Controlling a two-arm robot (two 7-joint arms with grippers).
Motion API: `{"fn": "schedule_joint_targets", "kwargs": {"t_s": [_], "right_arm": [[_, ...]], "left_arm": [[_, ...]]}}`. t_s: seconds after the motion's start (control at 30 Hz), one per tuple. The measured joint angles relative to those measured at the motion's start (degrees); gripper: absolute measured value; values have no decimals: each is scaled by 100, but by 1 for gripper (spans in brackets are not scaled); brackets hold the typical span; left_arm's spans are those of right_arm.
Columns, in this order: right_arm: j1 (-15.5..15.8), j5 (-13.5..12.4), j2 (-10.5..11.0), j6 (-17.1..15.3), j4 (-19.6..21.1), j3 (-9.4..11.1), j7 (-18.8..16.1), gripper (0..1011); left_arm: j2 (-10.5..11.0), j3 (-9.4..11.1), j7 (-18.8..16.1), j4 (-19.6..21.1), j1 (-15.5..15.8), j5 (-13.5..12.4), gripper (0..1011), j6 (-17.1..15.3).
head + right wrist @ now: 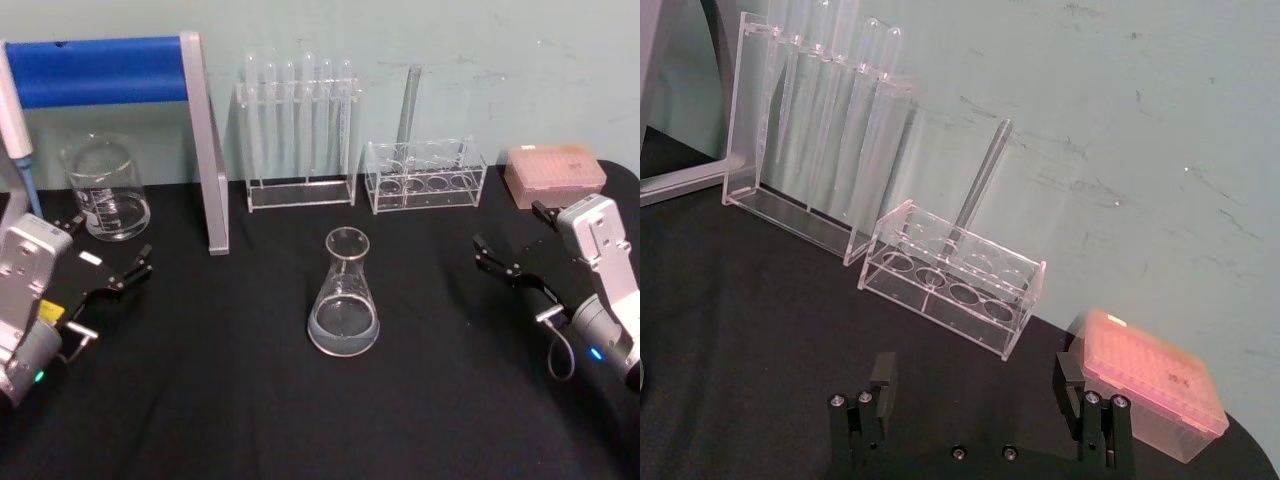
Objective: Grasp the erlenmeyer flask with one hand, shake it three times, then place it back.
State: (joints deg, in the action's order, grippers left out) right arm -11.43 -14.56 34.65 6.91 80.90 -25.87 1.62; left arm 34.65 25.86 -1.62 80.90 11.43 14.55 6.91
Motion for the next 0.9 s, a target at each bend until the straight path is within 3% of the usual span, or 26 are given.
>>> {"fn": "schedule_joint_targets", "kwargs": {"t_s": [0.9], "right_arm": [[0, 1, 0, -1, 0, 0, 0, 1000]], "left_arm": [[0, 0, 0, 0, 0, 0, 1001, 0]]}}
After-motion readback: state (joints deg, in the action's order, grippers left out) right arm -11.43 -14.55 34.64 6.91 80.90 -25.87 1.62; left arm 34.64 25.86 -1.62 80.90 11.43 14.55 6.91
